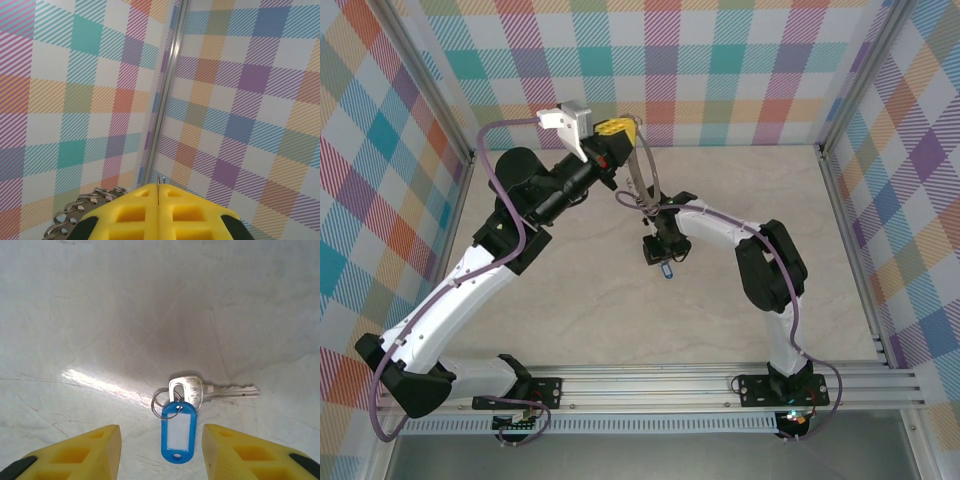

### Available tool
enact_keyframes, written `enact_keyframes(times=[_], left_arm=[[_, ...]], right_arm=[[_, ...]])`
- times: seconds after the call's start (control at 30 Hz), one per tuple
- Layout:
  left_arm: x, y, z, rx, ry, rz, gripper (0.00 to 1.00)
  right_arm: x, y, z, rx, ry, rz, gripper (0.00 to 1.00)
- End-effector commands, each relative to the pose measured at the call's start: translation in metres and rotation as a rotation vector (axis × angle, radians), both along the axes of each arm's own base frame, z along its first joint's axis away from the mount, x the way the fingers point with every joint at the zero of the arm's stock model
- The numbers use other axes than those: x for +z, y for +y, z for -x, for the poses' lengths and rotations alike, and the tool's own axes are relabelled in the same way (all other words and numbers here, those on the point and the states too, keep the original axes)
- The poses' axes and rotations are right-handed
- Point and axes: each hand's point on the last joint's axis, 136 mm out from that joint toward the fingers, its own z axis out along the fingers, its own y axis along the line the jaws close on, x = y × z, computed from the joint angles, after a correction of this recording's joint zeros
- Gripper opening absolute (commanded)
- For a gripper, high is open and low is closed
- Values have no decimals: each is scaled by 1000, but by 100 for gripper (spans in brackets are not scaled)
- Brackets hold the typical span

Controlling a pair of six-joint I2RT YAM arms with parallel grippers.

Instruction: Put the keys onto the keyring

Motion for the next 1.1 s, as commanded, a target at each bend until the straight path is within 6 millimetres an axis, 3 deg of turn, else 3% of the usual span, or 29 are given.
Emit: enact_keyframes(times=[0.0,0.4,1.07], left_arm=[[23,16,11,17,-63,57,0],[23,17,10,22,-61,58,0],[22,18,6,28,-59,54,0]], right_arm=[[-8,-3,1,84,4,68,46],[-16,6,7,199,8,97,44],[-35,2,7,237,5,204,40]])
